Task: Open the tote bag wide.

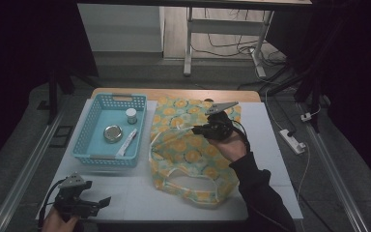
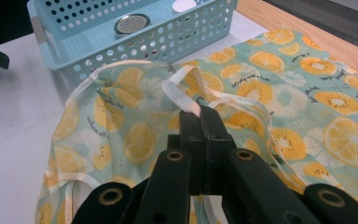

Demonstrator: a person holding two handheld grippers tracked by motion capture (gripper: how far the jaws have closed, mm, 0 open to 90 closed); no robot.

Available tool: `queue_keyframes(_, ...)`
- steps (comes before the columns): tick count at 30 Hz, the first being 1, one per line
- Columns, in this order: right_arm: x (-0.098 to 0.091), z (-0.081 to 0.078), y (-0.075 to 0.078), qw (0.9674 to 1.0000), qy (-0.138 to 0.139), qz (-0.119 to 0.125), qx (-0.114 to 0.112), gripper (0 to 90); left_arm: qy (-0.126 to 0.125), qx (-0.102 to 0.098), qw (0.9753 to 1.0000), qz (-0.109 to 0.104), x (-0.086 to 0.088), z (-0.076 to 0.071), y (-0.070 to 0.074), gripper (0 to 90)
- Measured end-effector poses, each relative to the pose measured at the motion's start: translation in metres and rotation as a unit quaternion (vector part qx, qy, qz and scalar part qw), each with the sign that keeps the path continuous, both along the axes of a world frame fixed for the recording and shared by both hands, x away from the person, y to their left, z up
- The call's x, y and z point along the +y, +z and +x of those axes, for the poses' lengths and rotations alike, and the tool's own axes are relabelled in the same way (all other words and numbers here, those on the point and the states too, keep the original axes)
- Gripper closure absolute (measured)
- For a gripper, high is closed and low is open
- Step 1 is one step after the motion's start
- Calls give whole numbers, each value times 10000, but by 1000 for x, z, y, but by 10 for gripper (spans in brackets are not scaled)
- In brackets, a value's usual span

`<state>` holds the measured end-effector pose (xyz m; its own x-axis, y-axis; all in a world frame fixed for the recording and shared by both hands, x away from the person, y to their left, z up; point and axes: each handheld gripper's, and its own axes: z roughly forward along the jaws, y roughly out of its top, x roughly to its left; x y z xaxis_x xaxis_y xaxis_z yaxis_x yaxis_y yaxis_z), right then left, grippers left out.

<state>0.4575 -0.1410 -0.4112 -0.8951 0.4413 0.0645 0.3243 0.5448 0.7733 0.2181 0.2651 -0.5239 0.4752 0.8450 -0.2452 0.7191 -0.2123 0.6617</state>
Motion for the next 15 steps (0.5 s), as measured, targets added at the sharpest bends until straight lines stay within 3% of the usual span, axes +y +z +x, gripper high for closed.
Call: queue_keyframes(15, 2, 9, 7, 9998, -93, 151, -65, 900, 14, 11, 10000, -19, 1, 0, 0, 0)
